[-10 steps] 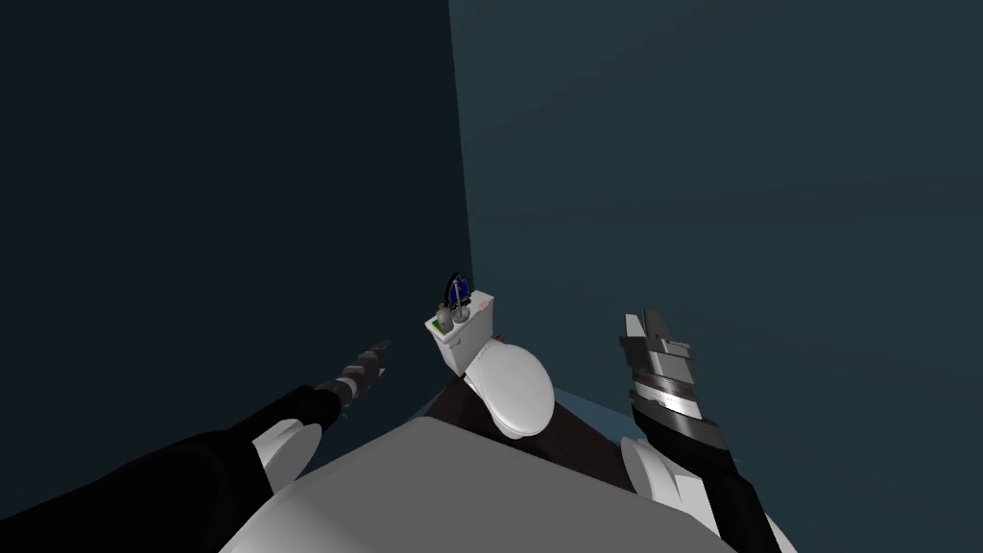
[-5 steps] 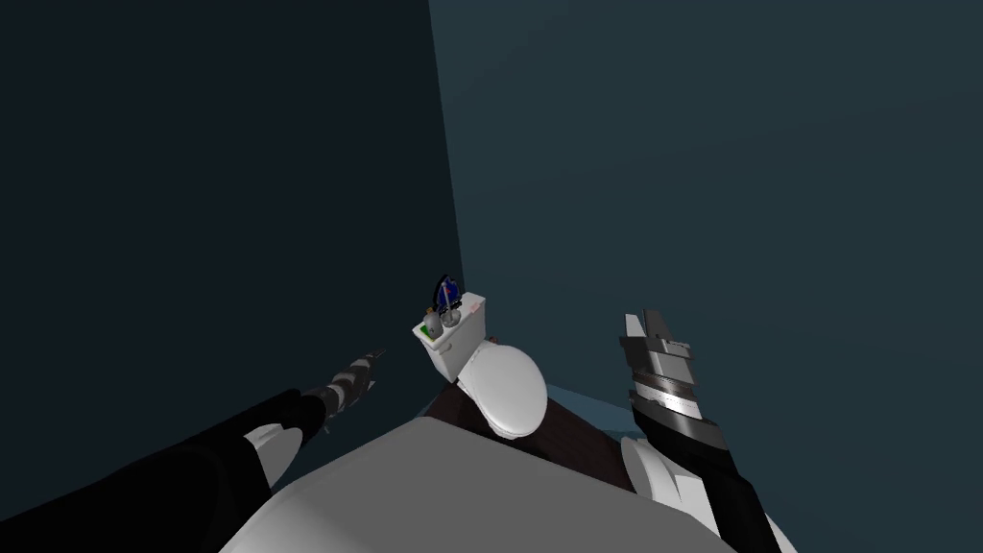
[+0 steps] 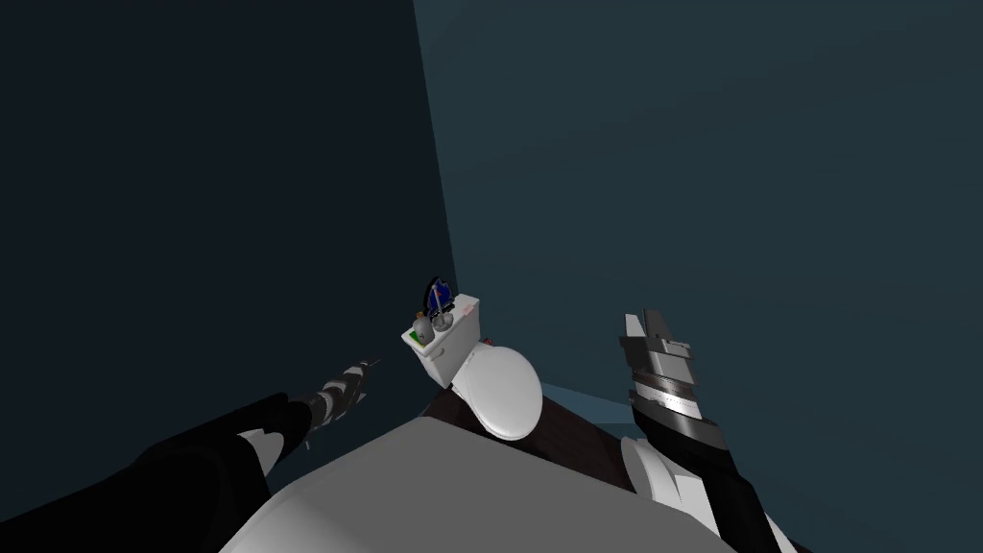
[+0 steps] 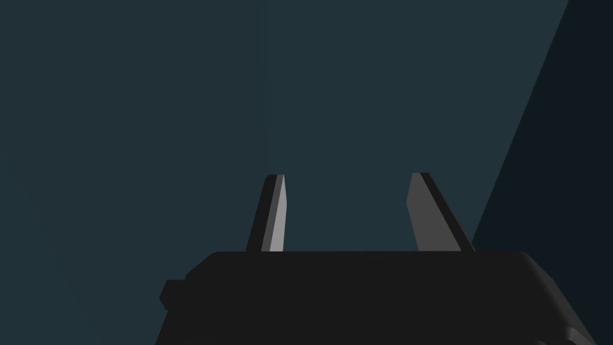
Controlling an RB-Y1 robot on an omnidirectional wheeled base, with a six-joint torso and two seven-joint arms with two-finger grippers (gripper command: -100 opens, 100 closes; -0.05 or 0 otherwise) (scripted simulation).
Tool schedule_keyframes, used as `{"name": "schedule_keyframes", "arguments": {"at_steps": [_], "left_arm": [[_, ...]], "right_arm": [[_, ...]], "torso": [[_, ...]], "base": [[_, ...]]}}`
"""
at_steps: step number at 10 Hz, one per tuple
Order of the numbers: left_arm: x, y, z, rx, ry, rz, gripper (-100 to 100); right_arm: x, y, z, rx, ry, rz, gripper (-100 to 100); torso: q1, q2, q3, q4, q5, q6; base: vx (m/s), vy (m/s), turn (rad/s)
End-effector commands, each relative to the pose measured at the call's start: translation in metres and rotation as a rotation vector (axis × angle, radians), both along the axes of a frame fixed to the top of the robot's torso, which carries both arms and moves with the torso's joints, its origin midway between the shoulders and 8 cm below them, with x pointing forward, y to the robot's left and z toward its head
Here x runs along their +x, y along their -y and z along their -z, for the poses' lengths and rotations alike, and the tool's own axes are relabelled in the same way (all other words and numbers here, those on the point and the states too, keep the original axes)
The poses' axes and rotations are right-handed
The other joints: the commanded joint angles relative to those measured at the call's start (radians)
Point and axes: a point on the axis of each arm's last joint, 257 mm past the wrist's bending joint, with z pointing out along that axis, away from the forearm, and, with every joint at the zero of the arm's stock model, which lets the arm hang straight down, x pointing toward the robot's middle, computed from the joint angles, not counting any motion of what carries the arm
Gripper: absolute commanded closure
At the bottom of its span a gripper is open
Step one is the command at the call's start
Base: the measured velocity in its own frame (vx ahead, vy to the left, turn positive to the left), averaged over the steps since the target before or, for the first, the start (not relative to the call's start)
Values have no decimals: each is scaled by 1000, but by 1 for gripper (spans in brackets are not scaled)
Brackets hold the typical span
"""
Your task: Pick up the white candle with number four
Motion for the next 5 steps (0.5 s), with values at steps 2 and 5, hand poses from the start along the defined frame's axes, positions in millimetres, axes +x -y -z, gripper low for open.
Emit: {"name": "schedule_keyframes", "arguments": {"at_steps": [2, 5], "left_arm": [[-10, 2, 9, -17, -58, 12, -100], [-26, 3, 14, -30, -124, 35, -100]], "right_arm": [[0, 0, 0, 0, 0, 0, 0], [0, 0, 0, 0, 0, 0, 0]], "torso": [[1, 1, 0, 0, 0, -1], [3, 3, 2, 1, 1, -1]], "base": [[10, 2, -61], [-2, 27, -77]]}}
